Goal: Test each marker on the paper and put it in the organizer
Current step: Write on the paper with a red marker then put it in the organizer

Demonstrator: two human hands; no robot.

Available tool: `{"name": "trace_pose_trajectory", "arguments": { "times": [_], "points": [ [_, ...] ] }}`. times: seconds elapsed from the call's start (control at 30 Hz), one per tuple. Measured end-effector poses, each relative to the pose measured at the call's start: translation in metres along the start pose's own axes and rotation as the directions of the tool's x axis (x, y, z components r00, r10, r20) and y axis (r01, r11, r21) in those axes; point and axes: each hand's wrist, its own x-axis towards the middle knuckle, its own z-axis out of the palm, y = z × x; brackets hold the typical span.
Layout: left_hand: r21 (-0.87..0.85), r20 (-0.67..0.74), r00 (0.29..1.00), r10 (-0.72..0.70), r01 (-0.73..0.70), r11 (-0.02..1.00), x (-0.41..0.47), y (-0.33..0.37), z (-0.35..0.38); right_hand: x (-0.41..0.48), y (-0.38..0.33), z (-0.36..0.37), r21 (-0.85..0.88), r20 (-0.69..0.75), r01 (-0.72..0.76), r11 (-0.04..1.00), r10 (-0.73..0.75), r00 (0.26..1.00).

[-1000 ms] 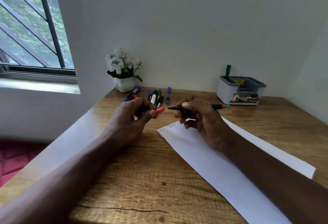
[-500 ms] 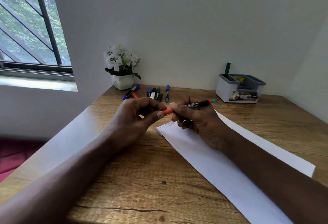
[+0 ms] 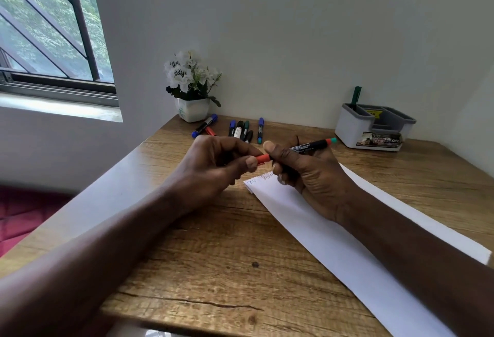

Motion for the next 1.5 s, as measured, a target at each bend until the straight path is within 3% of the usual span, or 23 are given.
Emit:
{"name": "trace_pose_trajectory", "arguments": {
  "times": [0.27,0.4,0.5,0.6,0.73,0.87,1.07,1.27,1.43,1.5],
  "points": [
    [0.03,-0.004,0.999,-0.037,0.037,0.999,0.004,0.001,0.003,0.0,-0.003,0.004,0.026,-0.017,-0.016,1.0,0.017,1.0],
    [0.285,-0.138,0.99,-0.01,0.049,0.957,0.007,-0.004,0.002,0.002,-0.003,-0.003,-0.119,-0.08,0.11,0.987,-0.12,0.99],
    [0.502,-0.222,0.974,-0.041,0.15,0.852,0.006,-0.005,-0.002,0.003,-0.001,-0.009,-0.18,-0.089,0.169,0.969,-0.187,0.978],
    [0.637,-0.214,0.95,-0.228,0.313,0.705,0.005,0.0,-0.005,0.006,-0.002,-0.012,-0.108,-0.062,0.144,0.984,-0.152,0.986],
    [0.718,-0.173,0.893,-0.415,0.402,0.567,0.007,0.001,-0.005,0.008,-0.004,-0.012,0.01,-0.06,0.087,0.996,-0.086,0.994],
    [0.776,-0.119,0.844,-0.524,0.408,0.481,0.009,-0.005,-0.006,0.012,0.0,-0.015,-0.169,-0.196,0.066,0.983,-0.099,0.976],
    [0.802,-0.097,0.838,-0.537,0.385,0.456,0.013,-0.01,-0.006,0.011,0.0,-0.021,-0.216,-0.3,0.023,0.976,-0.089,0.95],
    [0.804,-0.086,0.851,-0.519,0.366,0.468,0.012,-0.007,-0.007,0.01,-0.003,-0.02,-0.238,-0.355,0.115,0.964,-0.197,0.914],
    [0.804,-0.067,0.848,-0.525,0.358,0.475,0.012,-0.006,-0.008,0.039,-0.02,-0.047,-0.15,-0.537,0.15,0.977,-0.208,0.818],
    [0.806,-0.059,0.845,-0.531,0.354,0.474,0.013,-0.007,-0.009,0.057,-0.035,-0.068,-0.173,-0.637,0.145,0.974,-0.223,0.738]
  ]
}}
